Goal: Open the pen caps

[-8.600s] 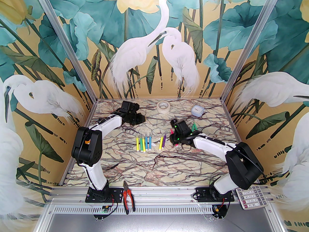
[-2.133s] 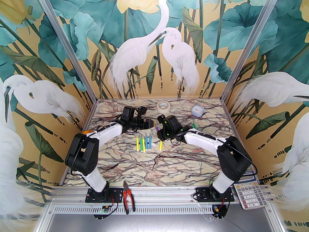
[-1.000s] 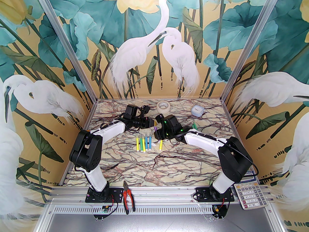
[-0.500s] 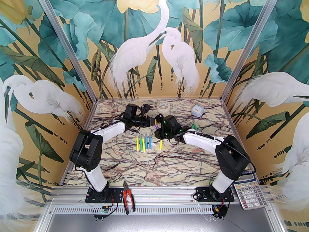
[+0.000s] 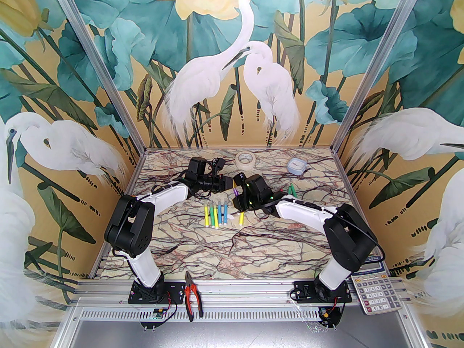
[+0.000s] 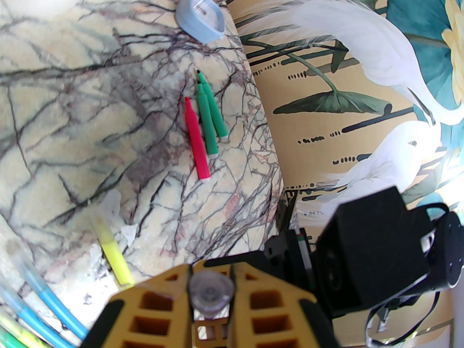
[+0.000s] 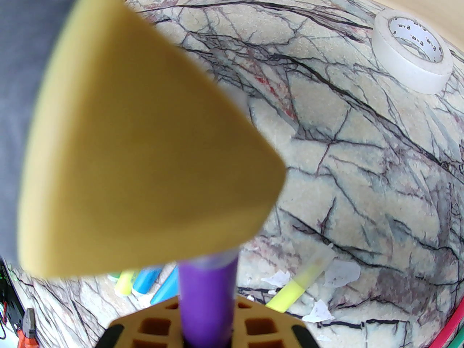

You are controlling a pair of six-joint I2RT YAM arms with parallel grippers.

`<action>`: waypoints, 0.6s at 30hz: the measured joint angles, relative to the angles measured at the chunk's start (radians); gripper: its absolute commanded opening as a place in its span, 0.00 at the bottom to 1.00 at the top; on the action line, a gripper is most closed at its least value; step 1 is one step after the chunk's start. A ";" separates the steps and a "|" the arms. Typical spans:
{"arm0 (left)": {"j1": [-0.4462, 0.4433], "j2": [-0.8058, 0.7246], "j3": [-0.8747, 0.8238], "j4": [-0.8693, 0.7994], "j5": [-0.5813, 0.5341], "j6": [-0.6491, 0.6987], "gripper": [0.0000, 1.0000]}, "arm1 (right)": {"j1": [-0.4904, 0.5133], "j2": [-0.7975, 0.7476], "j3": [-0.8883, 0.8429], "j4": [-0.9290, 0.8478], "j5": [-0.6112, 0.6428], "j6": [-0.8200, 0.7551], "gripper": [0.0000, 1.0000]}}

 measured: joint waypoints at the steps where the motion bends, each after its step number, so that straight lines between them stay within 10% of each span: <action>1: 0.000 0.000 0.000 0.000 0.000 -0.003 0.00 | 0.000 -0.002 -0.005 0.005 0.002 -0.003 0.00; 18: 0.124 0.000 -0.003 0.015 -0.129 -0.059 0.00 | 0.001 -0.018 -0.080 -0.076 0.027 -0.040 0.00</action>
